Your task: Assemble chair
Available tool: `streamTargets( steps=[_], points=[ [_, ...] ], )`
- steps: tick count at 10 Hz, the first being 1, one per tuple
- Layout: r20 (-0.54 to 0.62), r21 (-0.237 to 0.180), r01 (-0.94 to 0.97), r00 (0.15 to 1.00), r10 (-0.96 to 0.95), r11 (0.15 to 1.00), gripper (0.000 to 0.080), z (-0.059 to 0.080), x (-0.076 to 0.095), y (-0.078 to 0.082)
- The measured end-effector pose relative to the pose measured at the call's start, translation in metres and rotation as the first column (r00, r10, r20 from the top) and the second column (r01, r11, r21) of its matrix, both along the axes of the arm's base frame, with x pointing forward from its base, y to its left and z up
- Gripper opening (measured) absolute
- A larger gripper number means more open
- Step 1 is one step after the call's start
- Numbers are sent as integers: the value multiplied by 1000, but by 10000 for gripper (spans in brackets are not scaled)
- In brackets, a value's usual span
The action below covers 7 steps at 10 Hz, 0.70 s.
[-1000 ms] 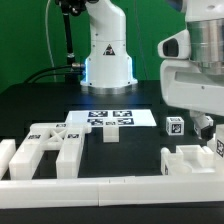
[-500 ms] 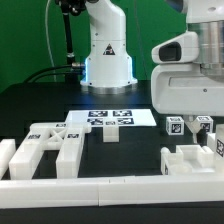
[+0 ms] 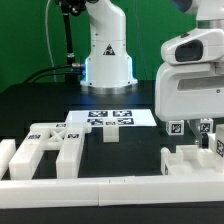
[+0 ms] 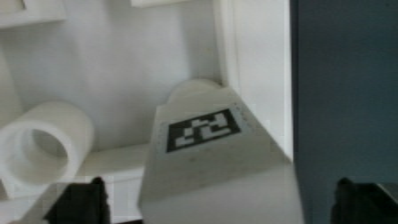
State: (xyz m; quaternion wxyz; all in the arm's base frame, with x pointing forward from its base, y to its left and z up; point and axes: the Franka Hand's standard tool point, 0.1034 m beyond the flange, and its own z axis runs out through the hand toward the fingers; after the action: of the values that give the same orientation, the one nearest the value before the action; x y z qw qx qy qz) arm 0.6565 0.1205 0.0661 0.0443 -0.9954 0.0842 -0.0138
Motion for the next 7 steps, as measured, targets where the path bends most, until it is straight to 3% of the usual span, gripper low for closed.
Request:
streamTargets(
  steps=[1, 2, 3, 6, 7],
  points=[
    [0, 0, -1, 1000, 1, 1000, 382, 0, 0, 0],
    [-2, 2, 24, 1000, -24, 1000, 382, 0, 0, 0],
    [-11, 2, 133, 991, -133, 991, 290, 0, 1, -3],
    [-36, 8, 384, 923, -383, 923, 290, -2, 1, -6],
    [-46, 16, 457, 889, -456, 889, 290, -2, 6, -18]
  ],
)
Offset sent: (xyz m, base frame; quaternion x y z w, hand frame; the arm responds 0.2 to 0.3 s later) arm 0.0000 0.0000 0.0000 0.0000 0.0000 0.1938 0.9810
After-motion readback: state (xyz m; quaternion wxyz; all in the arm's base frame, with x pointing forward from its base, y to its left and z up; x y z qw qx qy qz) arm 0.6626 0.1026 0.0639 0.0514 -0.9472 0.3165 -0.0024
